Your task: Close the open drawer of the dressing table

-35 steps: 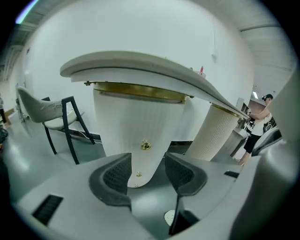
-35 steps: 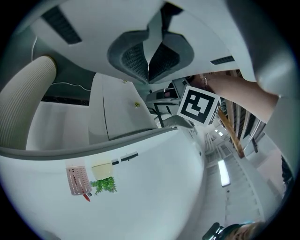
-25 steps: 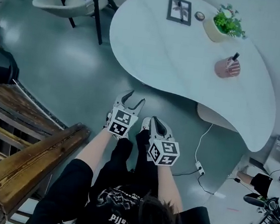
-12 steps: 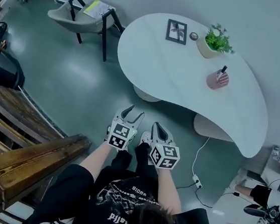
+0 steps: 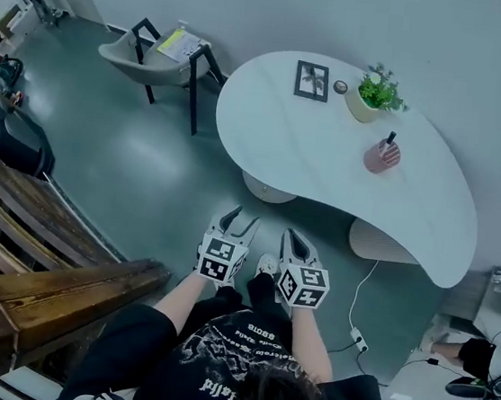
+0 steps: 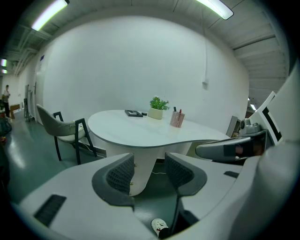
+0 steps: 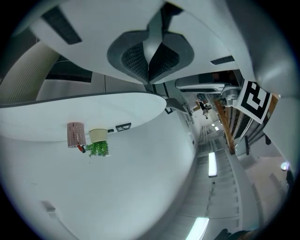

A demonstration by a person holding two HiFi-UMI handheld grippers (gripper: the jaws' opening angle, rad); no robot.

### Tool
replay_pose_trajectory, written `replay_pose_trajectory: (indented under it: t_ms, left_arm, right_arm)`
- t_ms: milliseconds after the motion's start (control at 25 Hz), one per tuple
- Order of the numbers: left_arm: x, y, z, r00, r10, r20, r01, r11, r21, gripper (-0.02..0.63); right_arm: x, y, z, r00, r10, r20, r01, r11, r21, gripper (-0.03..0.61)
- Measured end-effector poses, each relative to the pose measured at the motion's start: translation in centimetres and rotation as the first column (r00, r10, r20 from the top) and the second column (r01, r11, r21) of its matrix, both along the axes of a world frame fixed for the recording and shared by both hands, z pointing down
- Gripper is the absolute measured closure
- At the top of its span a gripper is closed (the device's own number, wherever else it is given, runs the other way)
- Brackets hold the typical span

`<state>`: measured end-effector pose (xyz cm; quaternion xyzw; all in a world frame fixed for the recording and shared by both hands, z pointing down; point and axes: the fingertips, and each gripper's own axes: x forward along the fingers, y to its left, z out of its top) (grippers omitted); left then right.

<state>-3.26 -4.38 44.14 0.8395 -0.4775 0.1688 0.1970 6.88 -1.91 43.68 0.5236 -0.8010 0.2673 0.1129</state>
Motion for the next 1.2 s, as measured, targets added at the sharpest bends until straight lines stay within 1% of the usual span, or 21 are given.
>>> replay_pose_trajectory:
  t_ms: [160,400,640,720,800,920,960,1120,1200]
  left_arm:
    - [0.0,0.7,-1.0,1.0,-0.019,-0.004,0.019,1.0,0.0,0.397]
    - [0.1,1.2,-2.6,0.999,-0.03,-0.011,0.031,0.999,0.024,0.397]
    - [0.9,1.3,-3.3,0.999,-0.034,-0.02,0.035,0.999,0.042,0.397]
    - [0.9,1.6,-3.5,0.999,-0.032,-0.025,0.033,0.998,0.043,0.399]
    - [1.1,1.8,-3.5,0.998,-0.025,-0.05,0.027,0.999,0.038,0.399]
    - [1.6,2.1,-3.3,0.996,0.001,-0.093,0.002,1.0,0.029,0.4]
    - [1.8,2.2,-3.3,0.996,0.008,-0.092,-0.005,0.999,0.033,0.41]
    - [2.3,2.3,-3.5,0.997,0.008,-0.077,-0.004,0.998,0.055,0.504]
    - [2.5,2.3,-3.6,0.997,0.002,-0.074,0.002,0.998,0.063,0.53]
  right_arm:
    - [0.8,-0.1,-1.1,1.0,-0.001,-0.008,0.001,1.0,0.021,0.551]
    - [1.6,-0.3,-2.5,1.0,0.012,-0.005,-0.011,0.999,0.049,0.551]
    - [2.0,-0.5,-3.0,1.0,-0.01,-0.025,0.012,0.998,0.058,0.552]
    - [1.8,-0.5,-3.4,1.0,-0.016,-0.014,0.017,0.998,0.065,0.551]
    - [1.7,-0.5,-3.5,1.0,-0.024,0.002,0.023,0.997,0.069,0.552]
    - [1.6,-0.6,-3.7,0.999,-0.037,-0.004,0.038,0.995,0.088,0.552]
    - [1.6,-0.6,-3.9,0.999,-0.04,-0.007,0.041,0.995,0.095,0.552]
    - [2.0,-0.6,-4.0,0.999,-0.039,-0.008,0.04,0.994,0.103,0.552]
    - [2.1,-0.6,-4.0,0.999,-0.047,-0.015,0.048,0.993,0.103,0.552]
